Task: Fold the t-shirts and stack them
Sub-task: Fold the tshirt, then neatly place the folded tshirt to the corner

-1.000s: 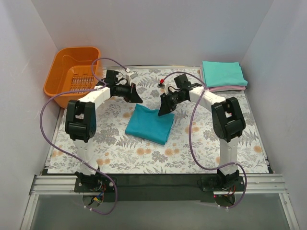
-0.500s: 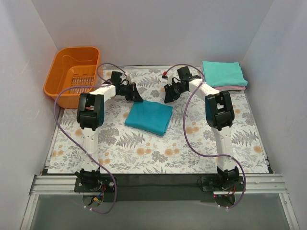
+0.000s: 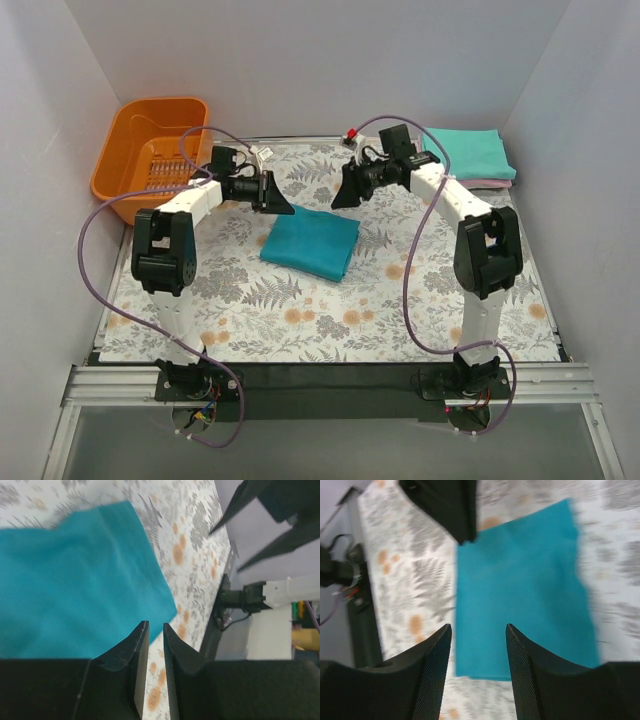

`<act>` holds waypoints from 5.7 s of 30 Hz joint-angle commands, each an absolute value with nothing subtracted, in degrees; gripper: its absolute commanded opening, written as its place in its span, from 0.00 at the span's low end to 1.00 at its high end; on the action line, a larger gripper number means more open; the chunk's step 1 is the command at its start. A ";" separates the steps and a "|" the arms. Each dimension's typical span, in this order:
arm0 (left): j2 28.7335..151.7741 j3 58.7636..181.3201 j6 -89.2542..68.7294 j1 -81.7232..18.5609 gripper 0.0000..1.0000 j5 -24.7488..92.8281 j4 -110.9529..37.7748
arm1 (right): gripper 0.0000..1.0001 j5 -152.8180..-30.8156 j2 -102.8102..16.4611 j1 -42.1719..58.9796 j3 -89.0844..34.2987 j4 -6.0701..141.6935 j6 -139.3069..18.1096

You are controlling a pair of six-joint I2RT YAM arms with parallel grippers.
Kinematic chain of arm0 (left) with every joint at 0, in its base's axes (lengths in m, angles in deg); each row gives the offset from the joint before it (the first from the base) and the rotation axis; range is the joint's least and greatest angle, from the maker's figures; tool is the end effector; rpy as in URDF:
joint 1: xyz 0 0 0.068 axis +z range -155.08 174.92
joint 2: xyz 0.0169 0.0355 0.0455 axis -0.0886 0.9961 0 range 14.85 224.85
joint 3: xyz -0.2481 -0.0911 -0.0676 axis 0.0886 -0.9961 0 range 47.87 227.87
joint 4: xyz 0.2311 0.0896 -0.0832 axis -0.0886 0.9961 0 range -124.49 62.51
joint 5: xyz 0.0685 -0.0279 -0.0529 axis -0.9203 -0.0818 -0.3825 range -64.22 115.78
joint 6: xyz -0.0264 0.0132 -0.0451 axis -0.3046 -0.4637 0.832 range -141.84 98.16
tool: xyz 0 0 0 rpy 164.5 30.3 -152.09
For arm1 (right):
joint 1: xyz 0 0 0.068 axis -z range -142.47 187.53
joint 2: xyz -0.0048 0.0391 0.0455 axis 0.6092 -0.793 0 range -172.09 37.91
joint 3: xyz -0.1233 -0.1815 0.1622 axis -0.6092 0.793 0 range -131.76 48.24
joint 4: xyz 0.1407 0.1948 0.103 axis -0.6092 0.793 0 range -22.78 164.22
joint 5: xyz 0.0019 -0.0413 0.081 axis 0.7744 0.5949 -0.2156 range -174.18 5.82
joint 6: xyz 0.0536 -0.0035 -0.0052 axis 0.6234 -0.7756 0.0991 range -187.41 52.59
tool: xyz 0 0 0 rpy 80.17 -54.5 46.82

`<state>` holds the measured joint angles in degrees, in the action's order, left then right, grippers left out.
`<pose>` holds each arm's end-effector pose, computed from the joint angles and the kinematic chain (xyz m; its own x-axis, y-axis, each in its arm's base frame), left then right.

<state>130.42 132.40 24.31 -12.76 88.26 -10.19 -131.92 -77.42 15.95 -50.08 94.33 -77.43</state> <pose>0.4183 -0.0882 0.2023 -0.9697 -0.2054 0.1321 -0.1988 0.3499 -0.9155 0.4135 0.1919 0.2698 -0.5085 -0.3270 -0.7966 -0.8428 0.3787 0.3825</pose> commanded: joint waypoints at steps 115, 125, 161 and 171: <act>127.79 124.78 8.83 -40.94 0.00 55.04 -37.03 | 0.25 -109.40 -83.38 16.35 -14.42 37.77 -6.68; 127.44 124.78 8.92 -41.03 0.00 56.54 -37.47 | 0.46 -110.01 -85.40 16.17 -18.20 38.12 -9.23; 113.20 124.60 13.93 -27.14 0.71 53.73 -16.99 | 0.01 -94.37 -81.01 27.24 -51.41 75.56 -83.66; 113.11 123.37 13.67 -27.05 0.71 53.46 -17.96 | 0.01 -94.11 -85.58 33.13 -65.57 82.07 -87.36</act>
